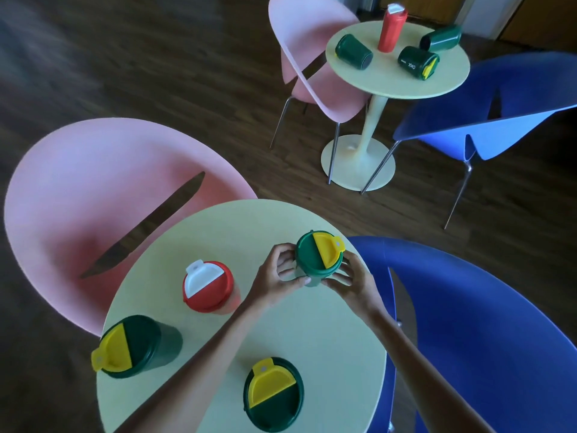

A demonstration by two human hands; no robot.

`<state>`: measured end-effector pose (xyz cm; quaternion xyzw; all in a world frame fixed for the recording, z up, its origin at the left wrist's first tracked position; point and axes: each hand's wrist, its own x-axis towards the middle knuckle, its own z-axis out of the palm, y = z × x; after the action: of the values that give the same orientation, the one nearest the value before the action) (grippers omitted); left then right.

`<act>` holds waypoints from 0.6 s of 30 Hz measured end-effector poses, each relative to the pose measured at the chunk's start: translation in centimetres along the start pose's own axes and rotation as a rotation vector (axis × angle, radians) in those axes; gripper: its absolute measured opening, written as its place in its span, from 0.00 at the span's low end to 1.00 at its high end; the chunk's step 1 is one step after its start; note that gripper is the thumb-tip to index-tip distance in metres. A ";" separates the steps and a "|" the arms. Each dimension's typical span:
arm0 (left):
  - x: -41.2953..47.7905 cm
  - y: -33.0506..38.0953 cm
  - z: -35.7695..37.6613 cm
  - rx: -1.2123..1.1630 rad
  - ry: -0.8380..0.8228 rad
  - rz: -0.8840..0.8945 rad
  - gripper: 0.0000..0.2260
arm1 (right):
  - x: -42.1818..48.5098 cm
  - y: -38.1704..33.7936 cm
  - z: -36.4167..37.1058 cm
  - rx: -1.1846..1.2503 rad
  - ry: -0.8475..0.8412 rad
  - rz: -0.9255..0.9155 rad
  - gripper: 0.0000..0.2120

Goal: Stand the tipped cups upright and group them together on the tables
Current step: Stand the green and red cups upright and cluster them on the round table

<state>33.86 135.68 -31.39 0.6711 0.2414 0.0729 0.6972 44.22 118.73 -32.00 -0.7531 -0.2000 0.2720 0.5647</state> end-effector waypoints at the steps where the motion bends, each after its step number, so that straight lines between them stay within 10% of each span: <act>1: -0.1 -0.1 0.0 0.004 -0.002 -0.009 0.28 | -0.1 0.3 0.2 -0.005 0.002 0.005 0.27; 18: -7.4 1.8 -1.5 0.136 0.108 -0.045 0.12 | -6.9 -1.3 1.6 -0.071 0.040 0.341 0.19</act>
<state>27.11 134.01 -27.87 0.7065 0.2978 0.0767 0.6374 37.87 116.08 -29.81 -0.8007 -0.0674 0.3418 0.4874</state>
